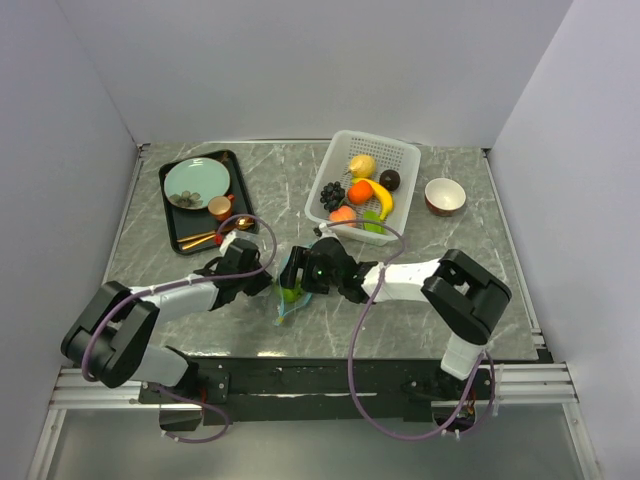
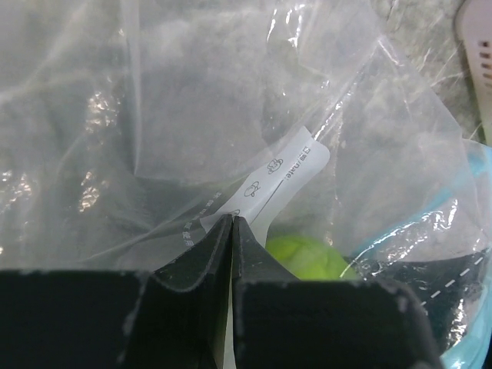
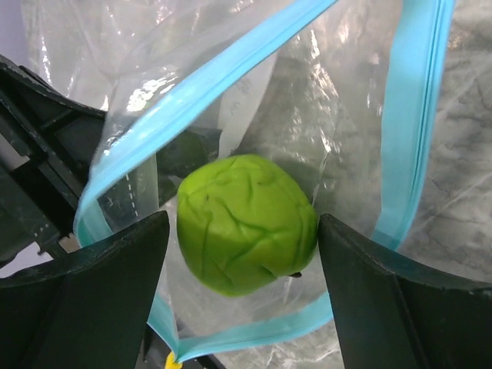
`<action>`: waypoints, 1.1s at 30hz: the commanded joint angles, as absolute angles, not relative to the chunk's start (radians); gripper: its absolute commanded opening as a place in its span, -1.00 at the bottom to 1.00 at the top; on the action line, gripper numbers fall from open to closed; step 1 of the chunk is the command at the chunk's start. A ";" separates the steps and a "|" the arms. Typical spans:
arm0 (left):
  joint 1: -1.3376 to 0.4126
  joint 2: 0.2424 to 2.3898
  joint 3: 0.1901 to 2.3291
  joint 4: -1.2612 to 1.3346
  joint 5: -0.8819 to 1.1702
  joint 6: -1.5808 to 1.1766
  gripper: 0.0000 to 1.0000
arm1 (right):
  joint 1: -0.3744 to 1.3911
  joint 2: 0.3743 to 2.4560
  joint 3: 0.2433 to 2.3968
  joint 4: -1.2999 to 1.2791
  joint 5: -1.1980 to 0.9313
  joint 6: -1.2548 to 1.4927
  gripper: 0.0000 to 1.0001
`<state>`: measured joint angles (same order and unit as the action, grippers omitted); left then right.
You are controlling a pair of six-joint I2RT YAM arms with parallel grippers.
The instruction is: Open the zip-top bag and remove the fake food
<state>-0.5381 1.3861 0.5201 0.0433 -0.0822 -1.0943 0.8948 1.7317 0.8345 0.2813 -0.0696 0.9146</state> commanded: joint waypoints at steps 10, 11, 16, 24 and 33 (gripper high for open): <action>-0.554 1.402 0.554 0.055 -0.087 -1.104 -0.81 | 0.914 1.730 0.891 0.206 -0.009 0.859 0.04; -0.554 1.402 0.555 0.049 -0.090 -1.104 -0.81 | 0.913 1.714 0.887 0.203 -0.002 0.858 0.02; -0.552 1.405 0.561 0.029 -0.107 -1.101 -0.81 | 0.910 1.666 0.861 0.190 0.026 0.856 -0.01; -0.554 1.394 0.560 0.009 -0.129 -1.104 -0.82 | 0.891 1.575 0.812 0.179 0.038 0.850 -0.02; -0.554 1.371 0.568 0.002 -0.138 -1.092 -0.81 | 0.847 1.396 0.720 0.115 0.048 0.822 -0.02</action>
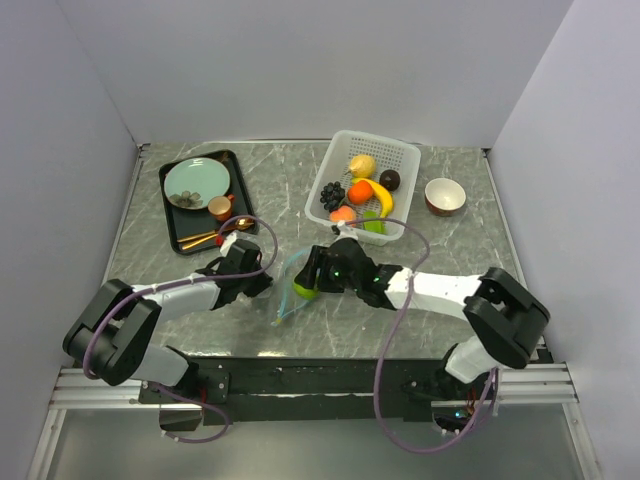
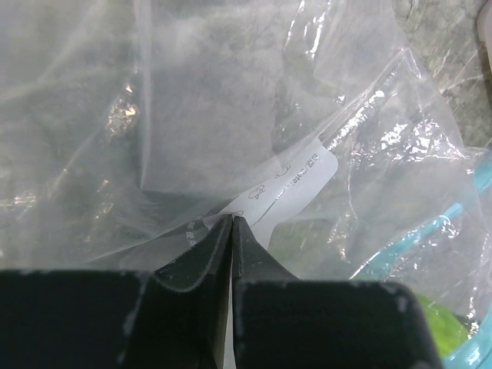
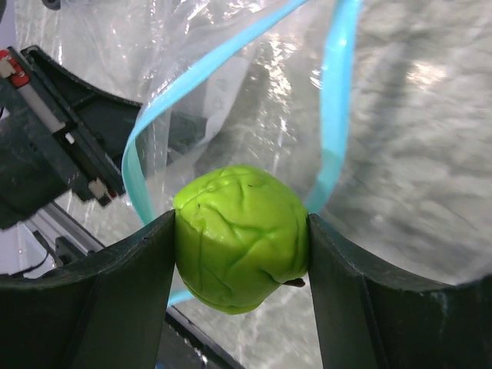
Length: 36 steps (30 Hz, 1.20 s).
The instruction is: Open the zip-top bag and remove the fake food
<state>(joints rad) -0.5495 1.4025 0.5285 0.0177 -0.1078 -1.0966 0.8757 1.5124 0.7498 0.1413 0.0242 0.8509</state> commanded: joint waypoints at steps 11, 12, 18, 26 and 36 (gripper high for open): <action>-0.554 1.267 0.597 -0.069 -0.146 -1.058 -0.78 | 0.536 1.144 0.770 -0.037 0.005 0.703 0.04; -0.554 1.256 0.597 -0.074 -0.141 -1.058 -0.78 | 0.513 1.155 0.790 -0.038 0.008 0.686 0.04; -0.554 1.220 0.621 -0.090 -0.129 -1.037 -0.77 | 0.348 1.305 0.946 -0.048 0.005 0.646 0.05; -0.554 1.177 0.663 -0.123 -0.117 -0.991 -0.71 | 0.276 1.496 1.089 -0.078 0.044 0.614 0.21; -0.552 1.106 0.698 -0.135 -0.110 -0.951 -0.47 | 0.253 1.546 1.144 -0.144 0.043 0.574 0.80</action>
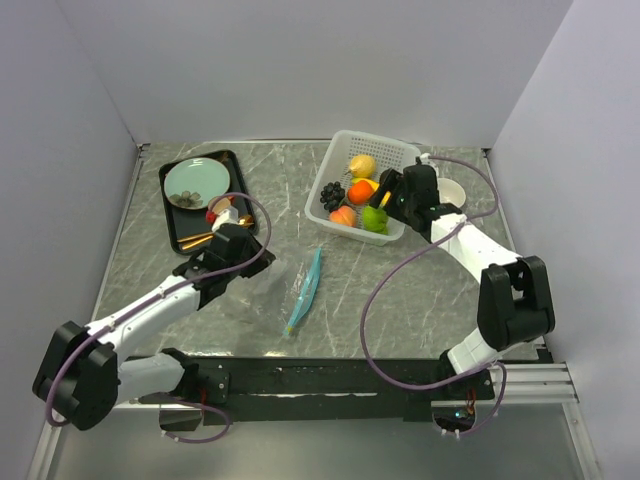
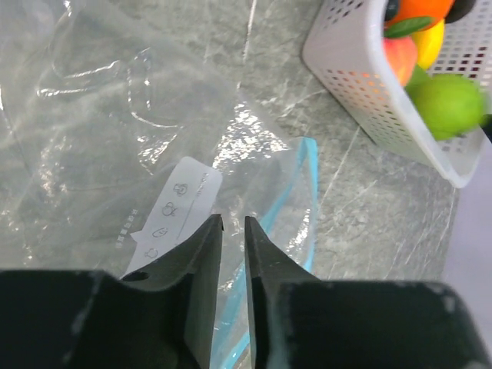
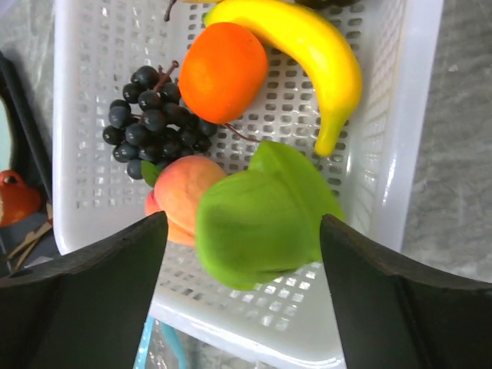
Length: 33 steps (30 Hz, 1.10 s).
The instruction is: Open the zip-top bag and remove the fake food
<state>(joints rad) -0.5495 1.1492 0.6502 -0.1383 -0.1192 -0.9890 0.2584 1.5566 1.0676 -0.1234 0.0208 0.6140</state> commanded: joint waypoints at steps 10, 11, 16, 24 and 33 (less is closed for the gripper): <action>-0.541 1.031 0.704 -0.133 -0.089 -0.890 0.43 | 0.252 1.327 1.057 -0.207 0.018 0.571 1.00; -0.541 1.022 0.703 -0.124 -0.086 -0.884 0.58 | 0.252 1.300 1.036 -0.203 0.003 0.571 1.00; -0.541 0.989 0.692 -0.109 -0.041 -0.844 0.99 | 0.252 1.097 0.884 -0.190 -0.032 0.601 1.00; -0.541 0.940 0.643 -0.095 -0.026 -0.856 0.99 | 0.253 0.824 0.689 -0.219 -0.064 0.630 1.00; -0.541 0.897 0.623 -0.084 -0.061 -0.893 0.99 | 0.253 0.707 0.627 -0.247 -0.055 0.643 1.00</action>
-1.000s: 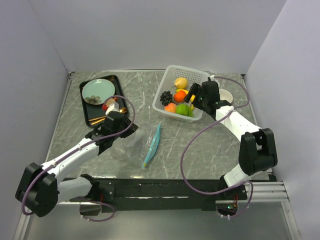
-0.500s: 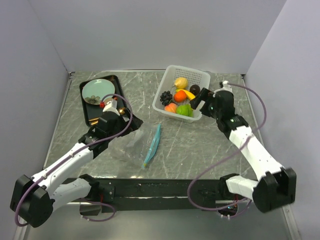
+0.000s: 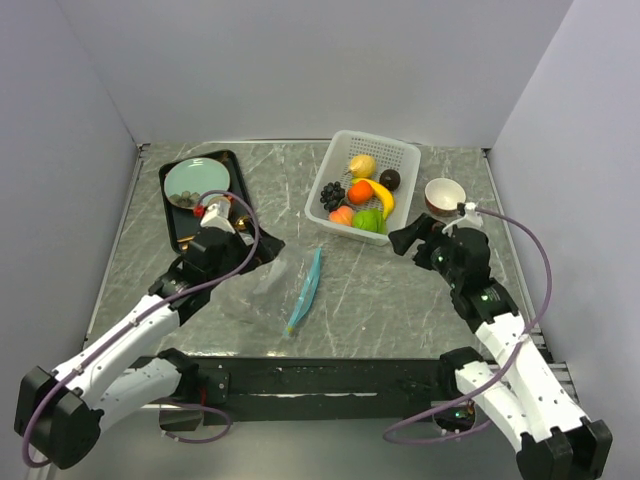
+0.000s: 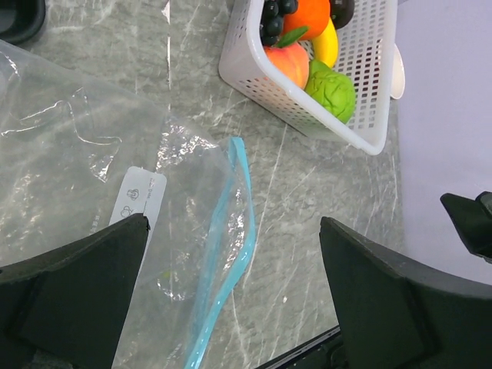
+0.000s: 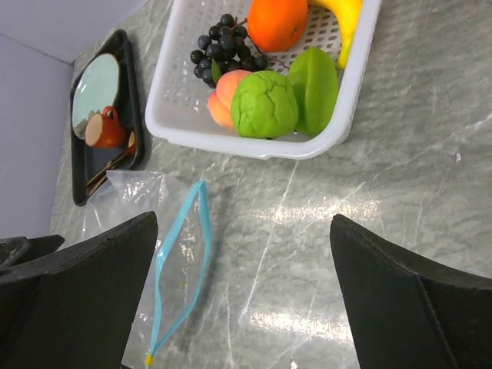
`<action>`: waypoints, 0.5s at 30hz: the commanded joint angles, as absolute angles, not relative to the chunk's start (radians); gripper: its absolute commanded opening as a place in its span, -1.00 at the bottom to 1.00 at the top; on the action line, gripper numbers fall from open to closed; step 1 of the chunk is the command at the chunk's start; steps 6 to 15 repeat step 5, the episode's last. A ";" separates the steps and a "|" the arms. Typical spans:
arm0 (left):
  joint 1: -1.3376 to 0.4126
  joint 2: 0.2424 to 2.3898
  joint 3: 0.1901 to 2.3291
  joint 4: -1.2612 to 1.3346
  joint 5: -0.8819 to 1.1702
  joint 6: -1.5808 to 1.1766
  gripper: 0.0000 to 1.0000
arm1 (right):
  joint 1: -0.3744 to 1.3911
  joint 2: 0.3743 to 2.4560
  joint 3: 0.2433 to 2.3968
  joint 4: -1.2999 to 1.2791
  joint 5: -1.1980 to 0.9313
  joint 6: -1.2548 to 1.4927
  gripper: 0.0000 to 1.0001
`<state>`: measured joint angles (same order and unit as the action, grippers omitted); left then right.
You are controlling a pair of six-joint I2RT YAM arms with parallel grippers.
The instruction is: Open the zip-top bag and remove the fake food
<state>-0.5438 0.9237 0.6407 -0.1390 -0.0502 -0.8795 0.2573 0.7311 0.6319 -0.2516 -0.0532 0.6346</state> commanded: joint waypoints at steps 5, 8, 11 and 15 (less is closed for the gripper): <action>-0.541 0.879 0.609 -0.058 -0.089 -0.890 0.99 | 0.253 0.686 0.607 -0.233 -0.064 0.649 1.00; -0.541 0.879 0.609 -0.058 -0.089 -0.890 0.99 | 0.253 0.686 0.607 -0.233 -0.064 0.649 1.00; -0.541 0.879 0.609 -0.058 -0.089 -0.890 0.99 | 0.253 0.686 0.607 -0.233 -0.064 0.649 1.00; -0.541 0.879 0.609 -0.058 -0.089 -0.890 0.99 | 0.253 0.686 0.607 -0.233 -0.064 0.649 1.00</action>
